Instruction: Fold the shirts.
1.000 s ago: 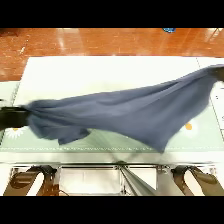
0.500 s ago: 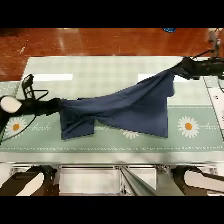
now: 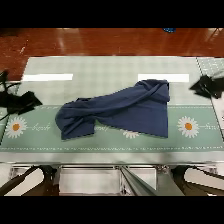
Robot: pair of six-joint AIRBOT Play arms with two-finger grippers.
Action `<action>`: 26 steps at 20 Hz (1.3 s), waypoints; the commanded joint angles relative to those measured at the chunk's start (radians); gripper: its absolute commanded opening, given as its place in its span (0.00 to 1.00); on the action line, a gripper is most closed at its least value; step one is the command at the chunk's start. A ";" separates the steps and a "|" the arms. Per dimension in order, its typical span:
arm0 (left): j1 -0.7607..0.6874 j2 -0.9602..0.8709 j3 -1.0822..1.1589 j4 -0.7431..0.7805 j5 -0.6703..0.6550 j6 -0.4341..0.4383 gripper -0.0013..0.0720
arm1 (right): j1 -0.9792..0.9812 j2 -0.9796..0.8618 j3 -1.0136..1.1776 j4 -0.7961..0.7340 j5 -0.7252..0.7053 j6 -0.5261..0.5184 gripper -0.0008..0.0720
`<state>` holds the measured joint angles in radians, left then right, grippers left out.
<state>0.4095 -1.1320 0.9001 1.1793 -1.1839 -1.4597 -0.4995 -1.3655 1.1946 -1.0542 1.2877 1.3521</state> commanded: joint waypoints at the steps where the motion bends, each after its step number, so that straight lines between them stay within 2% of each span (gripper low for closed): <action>1: 0.196 0.016 -0.173 -0.337 -0.094 0.221 0.71 | -0.092 0.137 -0.259 -0.014 -0.079 -0.011 0.57; 2: 0.220 0.015 -0.240 -0.391 -0.118 0.291 0.71 | -0.092 0.175 -0.336 0.011 -0.091 -0.049 0.57; 5: 0.240 0.015 -0.396 -0.393 -0.119 0.351 0.71 | -0.090 0.269 -0.495 0.108 -0.095 -0.108 0.57; 10: 0.196 0.005 -0.489 -0.395 -0.023 0.353 0.71 | -0.090 0.327 -0.593 0.155 -0.087 -0.119 0.57; 13: 0.136 0.003 -0.491 -0.470 -0.005 0.417 0.71 | -0.090 0.327 -0.594 0.156 -0.081 -0.119 0.57; 17: 0.079 0.003 -0.490 -0.507 0.063 0.427 0.71 | -0.090 0.327 -0.594 0.156 -0.066 -0.118 0.57; 26: 0.058 0.003 -0.428 -0.445 0.033 0.454 0.71 | -0.090 0.327 -0.594 0.155 -0.057 -0.116 0.57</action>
<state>0.4709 -1.1286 0.4419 0.7109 -1.1275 -1.0126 -0.5900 -1.0389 0.6006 -0.8989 1.2259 1.2350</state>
